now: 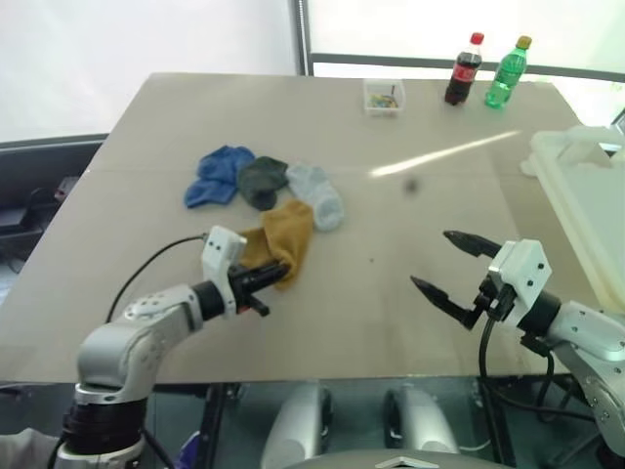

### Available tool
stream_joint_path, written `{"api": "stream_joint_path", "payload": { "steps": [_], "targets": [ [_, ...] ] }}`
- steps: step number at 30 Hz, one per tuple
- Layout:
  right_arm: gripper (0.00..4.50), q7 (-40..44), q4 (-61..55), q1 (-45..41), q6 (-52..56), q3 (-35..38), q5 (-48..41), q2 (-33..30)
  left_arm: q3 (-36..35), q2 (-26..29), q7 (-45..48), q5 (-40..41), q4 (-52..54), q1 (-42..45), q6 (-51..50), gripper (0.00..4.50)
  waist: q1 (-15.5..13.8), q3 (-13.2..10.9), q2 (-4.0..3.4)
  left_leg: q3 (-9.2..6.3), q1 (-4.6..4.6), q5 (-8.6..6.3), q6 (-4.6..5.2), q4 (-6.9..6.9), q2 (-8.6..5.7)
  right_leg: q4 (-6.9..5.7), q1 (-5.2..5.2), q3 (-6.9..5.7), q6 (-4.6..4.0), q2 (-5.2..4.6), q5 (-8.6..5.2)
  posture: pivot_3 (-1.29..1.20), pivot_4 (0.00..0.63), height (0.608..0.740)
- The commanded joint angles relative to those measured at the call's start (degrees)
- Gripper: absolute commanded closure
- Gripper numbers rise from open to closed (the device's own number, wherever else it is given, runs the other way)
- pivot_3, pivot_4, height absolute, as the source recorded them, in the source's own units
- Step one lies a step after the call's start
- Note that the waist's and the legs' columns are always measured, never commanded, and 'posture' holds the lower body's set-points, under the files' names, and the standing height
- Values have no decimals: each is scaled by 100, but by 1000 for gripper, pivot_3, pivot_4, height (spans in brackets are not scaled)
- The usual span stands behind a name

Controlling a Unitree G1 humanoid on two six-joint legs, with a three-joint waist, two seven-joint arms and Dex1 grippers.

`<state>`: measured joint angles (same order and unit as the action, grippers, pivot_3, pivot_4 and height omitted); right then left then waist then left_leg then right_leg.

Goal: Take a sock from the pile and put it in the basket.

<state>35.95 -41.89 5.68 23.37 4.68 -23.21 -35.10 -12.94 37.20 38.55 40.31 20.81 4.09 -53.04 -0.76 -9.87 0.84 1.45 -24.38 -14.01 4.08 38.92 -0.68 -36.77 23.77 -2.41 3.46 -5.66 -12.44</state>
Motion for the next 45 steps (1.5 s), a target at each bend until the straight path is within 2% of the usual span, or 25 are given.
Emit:
{"api": "stream_joint_path", "payload": {
  "steps": [1,4,9,12,14,18,21,27,35,45],
  "targets": [
    [0,18,-88,-58,-126,2,-28,22,-396,180,391,435,-4,-155,-85,4461,-4,0,0,0,0,0,0,0,0,0,0,0,-1,-1,-1,0,150,729],
    [0,28,-63,-85,-124,-12,-40,26,-498,194,123,57,-664,107,192,4461,-23,0,0,-2,3,0,0,0,-1,0,1,-3,-3,-2,-2,0,150,729],
    [0,35,-32,-130,-127,-48,-36,36,-230,259,-402,-970,-1869,719,951,4461,-22,1,1,1,23,-1,3,0,-3,-1,-18,-3,-3,0,-2,0,150,729],
    [0,38,-18,-154,-124,-62,-38,38,-228,201,-471,-1218,-2321,1052,1308,4461,-20,1,0,4,27,-2,3,0,-4,-1,-19,0,-1,-2,-1,0,150,729],
    [0,61,-12,-167,-117,-26,-67,15,-457,104,-224,-726,-2127,1161,1048,4461,-10,1,0,4,27,-1,3,0,-2,-1,-19,0,0,-1,1,0,150,729],
    [0,74,-13,-178,-85,3,-121,-3,-673,225,412,338,-1303,806,168,4461,0,-1,3,5,23,-2,-1,-2,1,1,-16,0,9,-31,5,0,150,729],
    [0,48,10,-215,-43,-99,-107,36,-521,350,483,205,-1040,442,199,4461,5,-1,1,2,22,1,-8,-4,1,2,-16,5,5,-35,3,0,150,729],
    [0,27,118,-406,21,-259,-61,87,-536,221,-89,-156,-1365,643,406,4461,-24,-2,1,2,31,-2,-5,-13,4,1,-18,9,-4,-33,-2,0,150,729],
    [0,96,214,-476,-24,-279,-68,56,-722,502,395,562,-838,94,-338,4461,0,-3,1,7,30,-2,-3,-20,1,5,-13,5,-3,-34,-1,0,150,729],
    [0,108,215,-450,-31,-283,-72,74,-65,1097,1387,648,-305,-543,-445,4461,-12,-5,-3,8,34,-17,-25,-33,1,17,-15,16,-6,-42,-4,0,150,729]
  ]
}}
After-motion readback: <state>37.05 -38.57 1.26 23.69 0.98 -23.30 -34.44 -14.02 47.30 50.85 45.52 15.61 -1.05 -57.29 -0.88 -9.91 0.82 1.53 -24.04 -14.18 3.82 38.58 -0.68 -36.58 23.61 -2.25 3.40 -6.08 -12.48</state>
